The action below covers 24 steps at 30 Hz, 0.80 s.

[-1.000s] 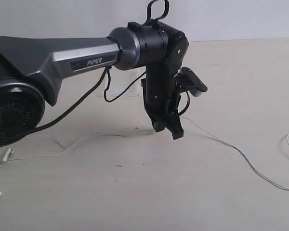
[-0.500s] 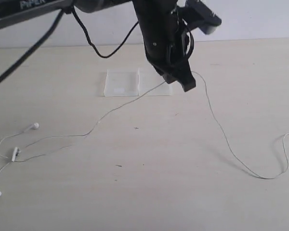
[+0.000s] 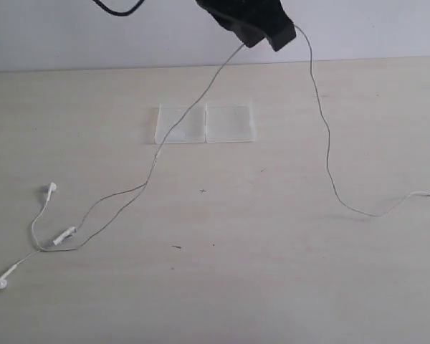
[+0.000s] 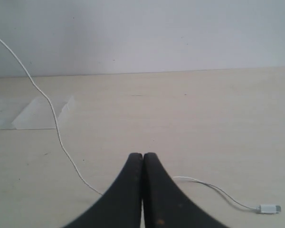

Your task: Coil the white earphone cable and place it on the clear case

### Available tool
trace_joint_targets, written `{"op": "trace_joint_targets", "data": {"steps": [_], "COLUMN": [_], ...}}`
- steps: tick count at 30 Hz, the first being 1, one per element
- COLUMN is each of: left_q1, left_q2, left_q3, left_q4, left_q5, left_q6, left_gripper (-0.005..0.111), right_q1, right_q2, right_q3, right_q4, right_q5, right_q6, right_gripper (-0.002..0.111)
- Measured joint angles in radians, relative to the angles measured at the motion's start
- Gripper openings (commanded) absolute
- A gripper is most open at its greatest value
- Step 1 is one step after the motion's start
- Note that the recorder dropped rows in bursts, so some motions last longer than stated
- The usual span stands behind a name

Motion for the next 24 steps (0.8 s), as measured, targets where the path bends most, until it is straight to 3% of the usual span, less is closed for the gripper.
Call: {"op": "trace_joint_targets", "data": {"steps": [14, 24], "left_q1": [0.000, 0.000], "left_q2": [-0.250, -0.319], "left_q3": [0.000, 0.000], "left_q4": [0.000, -0.019], "left_q5": [-0.008, -0.059], "left_q6": [-0.046, -0.060], "left_gripper": [0.000, 0.000], "right_q1": [0.000, 0.000], "right_q2": [0.000, 0.000], "right_q3": [0.000, 0.000], "right_q4": [0.000, 0.000], "right_q5": [0.000, 0.000], "right_q6": [0.000, 0.000], "right_gripper": [0.000, 0.000]}}
